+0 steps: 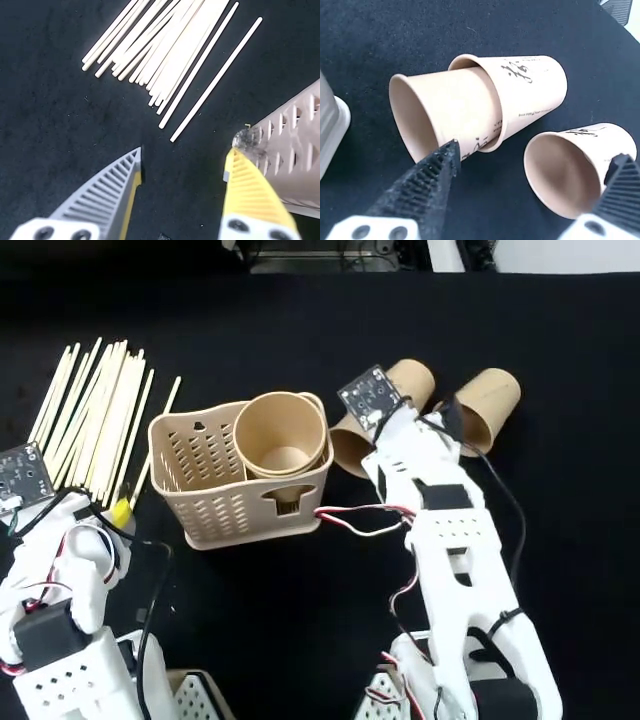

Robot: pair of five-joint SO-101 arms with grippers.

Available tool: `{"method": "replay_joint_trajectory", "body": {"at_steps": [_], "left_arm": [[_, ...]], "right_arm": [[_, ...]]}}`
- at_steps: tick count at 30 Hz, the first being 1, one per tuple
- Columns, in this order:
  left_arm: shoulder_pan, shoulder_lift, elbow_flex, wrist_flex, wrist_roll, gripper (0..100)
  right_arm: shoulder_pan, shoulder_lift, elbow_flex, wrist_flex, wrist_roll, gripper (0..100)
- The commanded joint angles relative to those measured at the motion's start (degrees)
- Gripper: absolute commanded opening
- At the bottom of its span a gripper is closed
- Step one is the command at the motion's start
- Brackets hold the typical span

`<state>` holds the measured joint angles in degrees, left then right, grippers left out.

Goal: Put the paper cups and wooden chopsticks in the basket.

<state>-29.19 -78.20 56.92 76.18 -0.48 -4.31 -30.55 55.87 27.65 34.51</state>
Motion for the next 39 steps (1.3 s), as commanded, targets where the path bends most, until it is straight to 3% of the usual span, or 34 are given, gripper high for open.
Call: {"method": "replay_joint_trajectory", "body": {"at_steps": [1, 8, 14, 18, 25, 31, 39], "left_arm": [[-0.6, -0.4, -0.2, -1.1, 0.0, 26], [-0.6, -0.4, -0.1, -1.1, 0.0, 26], [-0.7, -0.4, -0.1, -1.1, 0.0, 26], [-0.6, -0.4, -0.1, -1.1, 0.0, 26], [-0.6, -0.4, -0.1, -1.1, 0.0, 26], [-0.7, -0.4, -0.1, -1.1, 0.0, 26], [-0.6, -0.4, -0.1, -1.2, 0.0, 26]], "right_arm": [[-0.5, 0.1, -1.2, -0.4, -0.2, 44.5], [-3.2, -7.0, 0.2, 9.1, -0.1, 44.5], [-10.0, -19.9, 8.3, 12.1, 1.7, 44.6], [-8.1, -20.7, 11.0, 9.0, 3.8, 44.9], [-3.0, -8.8, 10.2, -5.1, 6.7, 45.9], [-1.0, 7.9, 0.0, -7.3, 5.2, 58.9], [2.6, 19.7, -11.6, -7.6, 6.7, 49.9]]}}
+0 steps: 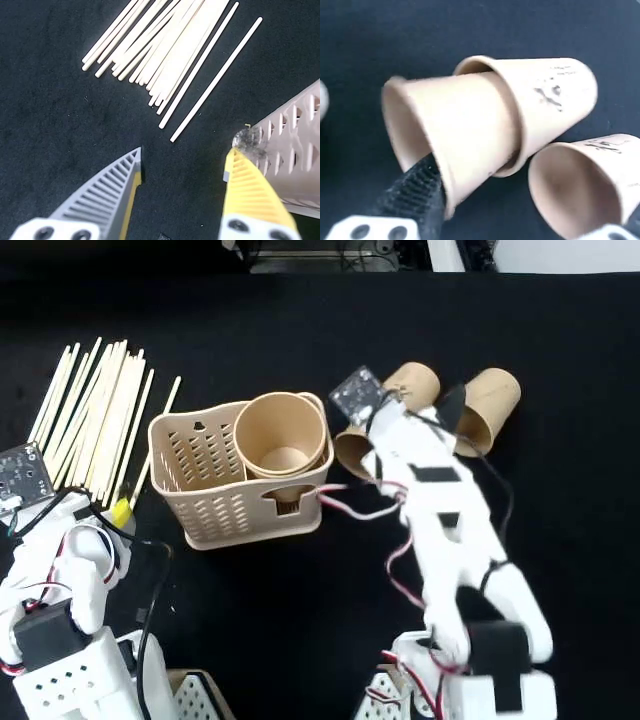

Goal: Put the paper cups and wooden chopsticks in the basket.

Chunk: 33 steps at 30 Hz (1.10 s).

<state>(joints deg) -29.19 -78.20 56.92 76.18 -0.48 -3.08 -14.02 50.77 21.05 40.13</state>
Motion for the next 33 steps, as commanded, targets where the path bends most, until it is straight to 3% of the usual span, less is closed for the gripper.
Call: {"method": "replay_joint_trajectory", "body": {"at_steps": [1, 6, 12, 21, 26, 33], "left_arm": [[-0.6, -0.4, -0.1, -1.2, 0.0, 26], [-0.6, -0.4, -0.1, -1.2, 0.0, 26], [-0.6, -0.4, -0.1, -1.2, 0.0, 26], [-0.6, -0.4, -0.1, -1.2, 0.0, 26], [-0.6, -0.4, -0.1, -1.2, 0.0, 26], [-0.6, -0.4, -0.1, -1.2, 0.0, 26]], "right_arm": [[1.4, 4.4, -7.3, -1.1, 1.8, 48.1], [1.6, 9.5, -11.5, -1.1, 2.2, 34.0], [2.0, 8.5, -12.0, -0.6, -0.3, 2.0], [2.1, -5.1, -6.5, 2.6, -8.3, 1.1], [2.0, -15.4, -9.5, 16.8, -11.2, 1.1], [2.0, -21.9, -25.3, 42.0, -15.8, 1.1]]}}
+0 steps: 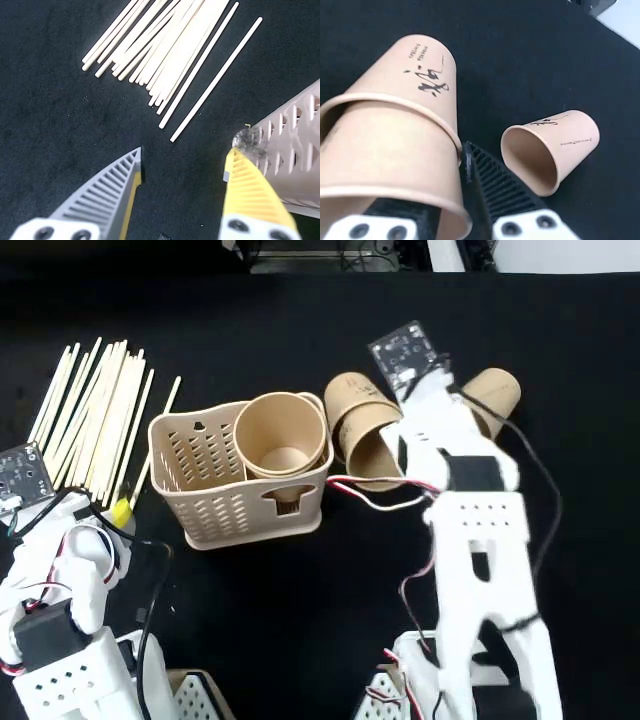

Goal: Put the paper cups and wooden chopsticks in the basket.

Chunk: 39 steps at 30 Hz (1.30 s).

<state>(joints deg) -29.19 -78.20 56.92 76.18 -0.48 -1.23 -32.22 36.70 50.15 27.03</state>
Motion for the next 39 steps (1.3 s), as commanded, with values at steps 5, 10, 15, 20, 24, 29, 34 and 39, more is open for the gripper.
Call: {"method": "replay_joint_trajectory", "body": {"at_steps": [5, 10, 15, 20, 24, 29, 34, 39], "left_arm": [[-0.9, -0.4, -0.1, -1.1, 0.0, 26], [-0.7, -0.4, -0.1, -1.1, 0.0, 26], [-0.7, -0.4, -0.1, -1.1, 0.0, 26], [-0.7, -0.4, -0.1, -1.1, 0.0, 26], [-0.6, -0.4, -0.1, -1.1, 0.0, 26], [-0.6, -0.4, -0.1, -1.1, 0.0, 26], [-0.6, -0.4, -0.1, -1.1, 0.0, 26], [-0.6, -0.4, -0.1, -1.2, 0.0, 26]], "right_arm": [[0.2, -4.0, -23.8, 25.1, -5.1, 1.1], [-0.2, -4.0, -37.6, 36.0, -6.2, 1.1], [-0.4, -4.0, -51.8, 47.3, -6.2, 1.1], [-3.6, -4.1, -60.3, 50.9, -6.2, 1.1], [-9.6, -4.0, -59.0, 50.9, -7.9, 1.1], [-13.8, -4.0, -59.0, 51.0, -9.5, 1.1], [-16.5, -3.6, -58.9, 51.0, -9.5, 1.1], [-19.0, -3.5, -55.8, 50.5, -10.4, 1.1]]}}
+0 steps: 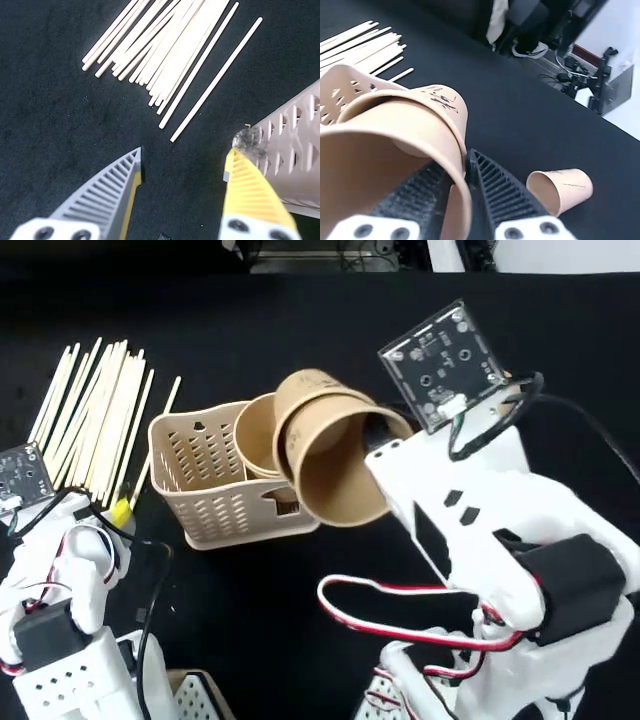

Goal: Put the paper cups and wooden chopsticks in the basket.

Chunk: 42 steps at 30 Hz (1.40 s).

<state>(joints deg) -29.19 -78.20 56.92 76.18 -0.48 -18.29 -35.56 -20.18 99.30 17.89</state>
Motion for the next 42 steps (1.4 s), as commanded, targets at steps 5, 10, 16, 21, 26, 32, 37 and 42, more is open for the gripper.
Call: {"method": "replay_joint_trajectory", "body": {"at_steps": [5, 10, 16, 21, 26, 32, 37, 42], "left_arm": [[-0.6, -0.4, -0.1, -1.2, 0.0, 26], [-0.6, -0.4, -0.1, -1.2, 0.0, 26], [-0.6, -0.4, -0.1, -1.2, 0.0, 26], [-0.6, -0.4, -0.1, -1.2, 0.0, 26], [-0.6, -0.4, -0.1, -1.2, 0.0, 26], [-0.6, -0.4, -0.1, -1.2, 0.0, 26], [-0.6, -0.4, -0.1, -1.2, 0.0, 26], [-0.6, -0.4, -0.1, -1.2, 0.0, 26]], "right_arm": [[-2.0, 1.3, 3.5, -0.2, -1.1, 1.1], [-2.3, 8.0, 3.3, -0.4, -1.5, 1.1], [-2.4, 12.8, 0.9, -0.9, -1.5, 1.5], [-3.3, 13.5, -3.3, -0.9, -1.8, 18.9], [-8.1, 13.4, -7.3, -0.9, -0.9, 29.7], [-9.2, 16.0, -10.4, -5.5, -1.1, 27.2], [-9.4, 21.2, -10.7, -10.4, -1.1, 24.2], [-9.1, 27.5, -12.1, -11.8, -1.1, 23.0]]}}
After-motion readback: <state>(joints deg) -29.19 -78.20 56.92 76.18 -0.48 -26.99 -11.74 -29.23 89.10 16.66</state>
